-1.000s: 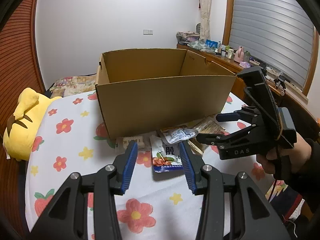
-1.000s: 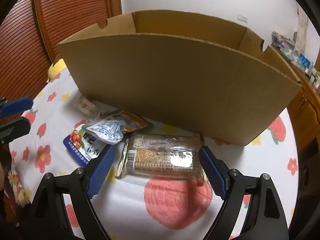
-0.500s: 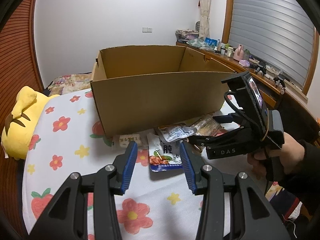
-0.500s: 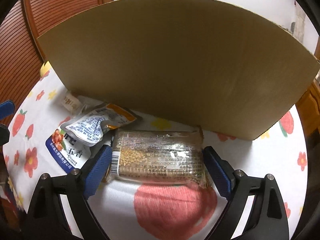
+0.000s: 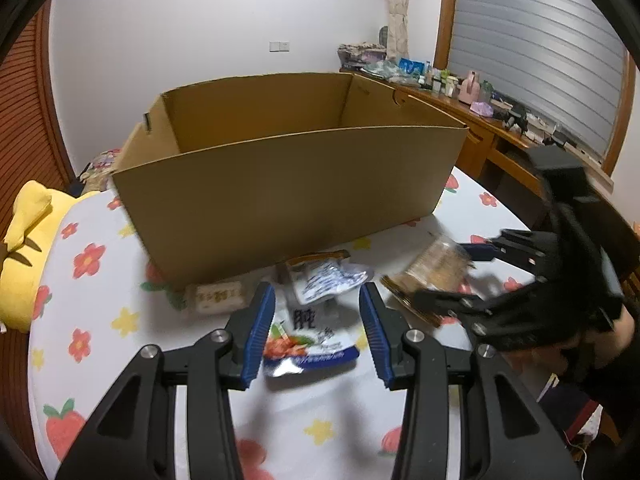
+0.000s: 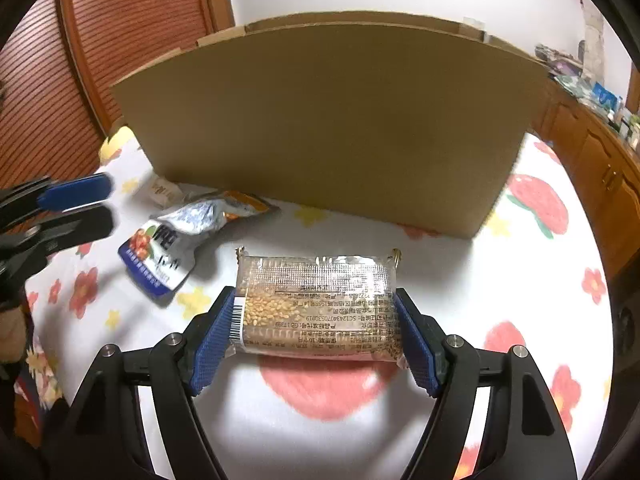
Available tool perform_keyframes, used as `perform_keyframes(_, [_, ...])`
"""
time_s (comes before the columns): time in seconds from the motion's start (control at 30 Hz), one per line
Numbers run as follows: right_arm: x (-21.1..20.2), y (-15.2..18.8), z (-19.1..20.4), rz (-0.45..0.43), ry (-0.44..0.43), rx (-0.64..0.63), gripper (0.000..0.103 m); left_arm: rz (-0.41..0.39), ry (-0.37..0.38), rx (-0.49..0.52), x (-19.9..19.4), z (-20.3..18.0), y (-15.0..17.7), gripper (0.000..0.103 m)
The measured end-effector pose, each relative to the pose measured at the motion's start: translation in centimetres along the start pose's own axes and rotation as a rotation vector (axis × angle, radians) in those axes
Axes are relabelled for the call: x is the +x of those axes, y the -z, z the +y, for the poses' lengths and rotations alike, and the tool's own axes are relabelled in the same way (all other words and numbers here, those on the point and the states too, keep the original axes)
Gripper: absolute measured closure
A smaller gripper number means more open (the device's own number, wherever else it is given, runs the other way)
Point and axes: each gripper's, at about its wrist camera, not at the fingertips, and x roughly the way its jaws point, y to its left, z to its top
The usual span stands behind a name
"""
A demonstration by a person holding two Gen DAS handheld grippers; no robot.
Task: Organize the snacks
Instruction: 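Grasp the clear grain bar with the right tool while the left tool grasps the white foil packet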
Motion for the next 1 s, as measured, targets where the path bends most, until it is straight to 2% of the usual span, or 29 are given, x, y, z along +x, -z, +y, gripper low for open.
perform_keyframes(0.2, [-1.8, 2.1, -0.8, -0.024, 0.015, -0.008, 0.025, 0.032, -0.018, 0.022, 2.6, -1.1, -1.8, 0.059])
perform_keyframes(0.4, [-1.9, 3.0, -0.5, -0.033, 0.038, -0.031, 0.025, 0.067, -0.034, 0.040, 4.9, -1.8, -3.2, 0.059])
perform_keyframes(0.63, [-1.3, 3.0, -0.3, -0.030, 0.018, -0.025, 0.025, 0.114, -0.060, 0.041, 6.7, -1.8, -2.7, 0.059])
perform_keyframes(0.73, [-1.3, 3.1, -0.6, -0.029, -0.004, -0.010, 0.025, 0.119, -0.074, 0.043, 6.9, -1.6, -2.6, 0.053])
perform_keyframes(0.87, [-1.1, 2.9, -1.3, -0.028, 0.001, 0.006, 0.024, 0.146, -0.055, 0.017, 7.2, -1.2, -2.2, 0.052])
perform_keyframes(0.9, [-1.0, 2.9, -1.3, -0.029, 0.004, 0.003, 0.024, 0.159, -0.048, 0.019, 7.4, -1.2, -2.0, 0.052])
perform_keyframes(1.0, [-1.0, 3.0, -1.0, -0.028, 0.025, -0.014, 0.024, 0.152, -0.088, 0.070, 7.4, -2.1, -1.4, 0.051])
